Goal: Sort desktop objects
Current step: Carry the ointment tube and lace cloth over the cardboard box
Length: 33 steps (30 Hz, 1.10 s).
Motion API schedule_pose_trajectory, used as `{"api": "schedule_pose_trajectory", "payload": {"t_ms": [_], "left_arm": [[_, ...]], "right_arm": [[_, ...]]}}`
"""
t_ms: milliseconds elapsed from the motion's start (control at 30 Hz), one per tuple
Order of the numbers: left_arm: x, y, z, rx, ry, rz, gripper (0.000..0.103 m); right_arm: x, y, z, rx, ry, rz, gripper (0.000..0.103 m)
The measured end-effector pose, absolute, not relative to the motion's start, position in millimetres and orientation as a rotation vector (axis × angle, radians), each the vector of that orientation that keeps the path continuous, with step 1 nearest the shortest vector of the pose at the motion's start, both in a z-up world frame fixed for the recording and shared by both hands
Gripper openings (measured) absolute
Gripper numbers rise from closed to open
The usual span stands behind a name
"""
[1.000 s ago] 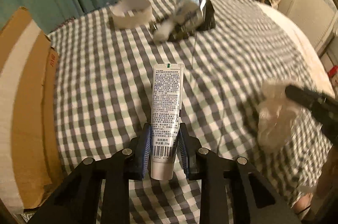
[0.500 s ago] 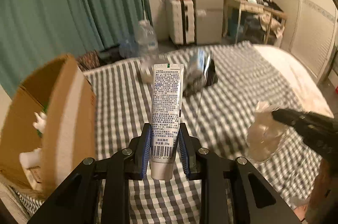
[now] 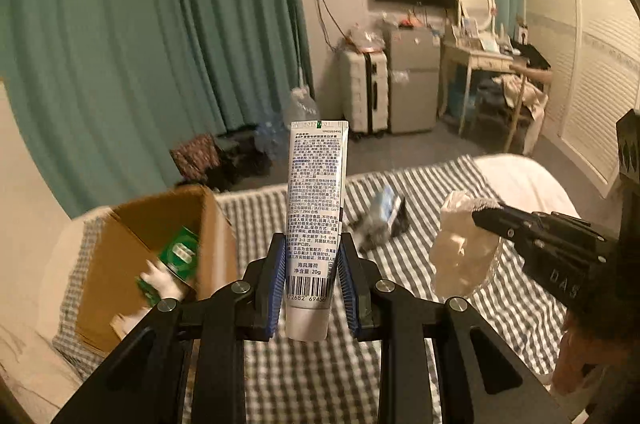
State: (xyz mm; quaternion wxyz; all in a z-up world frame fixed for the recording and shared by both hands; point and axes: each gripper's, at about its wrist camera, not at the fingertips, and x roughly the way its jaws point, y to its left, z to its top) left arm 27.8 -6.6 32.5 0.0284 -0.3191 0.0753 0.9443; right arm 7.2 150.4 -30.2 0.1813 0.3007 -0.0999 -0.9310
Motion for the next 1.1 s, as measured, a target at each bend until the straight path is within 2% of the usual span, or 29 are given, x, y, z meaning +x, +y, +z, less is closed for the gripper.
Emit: {"api": "schedule_pose_trajectory", "payload": {"t_ms": [133,267,400,567,767,900,1100], "left_arm": [[33,-30,48,-0.943,0.217,2.949,0.025],[24,-40,34,-0.917,0.378,2.993,0.025],[10,-73,17,-0.978,0.277,3.02,0.025],[-16,-100,27,-1.047,0.312,3.086,0.025],[-35,-135,32,-1.116,0.246,3.074,0.025],[-29,-170,22,-1.148,0.14,3.087,0.025],[-14,-204,0,-1.184,0.154,3.101,0.025]], "right_arm": [[6,126,-8,0.822,-0.228,-2.602,0.008],[-3,94,0,0.826,-0.209,-2.538,0.007],[-15,68,10,0.808,-0.156,-2.521,0.008],[-33,42,25,0.826,-0.098,-2.505,0.008],[-56,7,41,0.858,-0.051,-2.499,0.008],[-70,-18,34,0.91,-0.076,-2.474,0.008],[-73,-67,10,0.928,-0.009,-2.412,0.008]]}}
